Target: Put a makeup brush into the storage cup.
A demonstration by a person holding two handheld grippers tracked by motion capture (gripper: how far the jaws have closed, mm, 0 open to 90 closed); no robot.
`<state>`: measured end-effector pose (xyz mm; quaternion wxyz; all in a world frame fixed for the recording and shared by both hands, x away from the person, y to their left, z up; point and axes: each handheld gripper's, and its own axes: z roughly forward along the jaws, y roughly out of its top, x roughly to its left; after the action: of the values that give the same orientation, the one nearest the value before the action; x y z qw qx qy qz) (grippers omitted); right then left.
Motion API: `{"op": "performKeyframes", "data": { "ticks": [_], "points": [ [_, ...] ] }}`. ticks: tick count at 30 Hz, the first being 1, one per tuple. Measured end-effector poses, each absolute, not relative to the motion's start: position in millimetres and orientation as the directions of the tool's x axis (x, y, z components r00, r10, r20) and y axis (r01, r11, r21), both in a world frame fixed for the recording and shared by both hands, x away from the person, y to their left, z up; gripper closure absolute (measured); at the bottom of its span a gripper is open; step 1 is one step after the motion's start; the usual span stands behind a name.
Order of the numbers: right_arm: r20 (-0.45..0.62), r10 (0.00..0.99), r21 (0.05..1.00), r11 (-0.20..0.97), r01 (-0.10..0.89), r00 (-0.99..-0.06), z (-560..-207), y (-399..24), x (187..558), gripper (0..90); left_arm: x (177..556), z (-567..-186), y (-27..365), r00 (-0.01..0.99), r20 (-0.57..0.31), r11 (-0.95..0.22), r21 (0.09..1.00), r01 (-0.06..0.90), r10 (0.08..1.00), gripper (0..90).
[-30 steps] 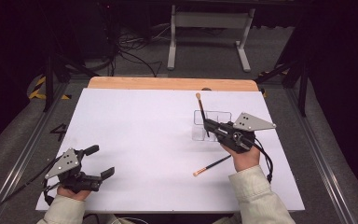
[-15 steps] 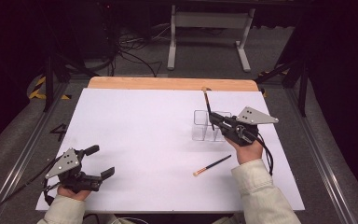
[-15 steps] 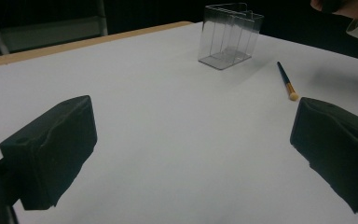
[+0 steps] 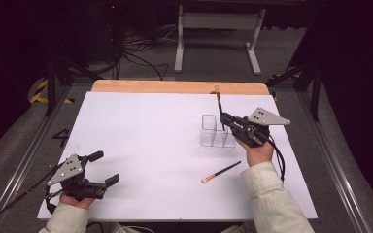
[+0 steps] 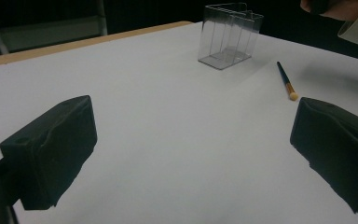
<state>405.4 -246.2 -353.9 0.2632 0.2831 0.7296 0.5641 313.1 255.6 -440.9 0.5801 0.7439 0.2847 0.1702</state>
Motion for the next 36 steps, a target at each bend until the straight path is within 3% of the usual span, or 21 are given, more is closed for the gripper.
{"op": "performKeyframes", "data": {
  "ticks": [20, 36],
  "points": [
    [-0.055, 0.764, 0.981, 0.161, 0.108, -0.642, -366, -250, 423, 83.5, 313, -441, 255, 0.781, -0.076, -0.166, 0.96, 0.225, 0.62, 1.2],
    [-0.029, 0.788, 0.974, 0.161, 0.161, -0.615, -382, -248, 429, 83.5, 313, -441, 255, 0.781, -0.077, -0.165, 0.96, 0.225, 0.62, 1.3]
  ]
}}
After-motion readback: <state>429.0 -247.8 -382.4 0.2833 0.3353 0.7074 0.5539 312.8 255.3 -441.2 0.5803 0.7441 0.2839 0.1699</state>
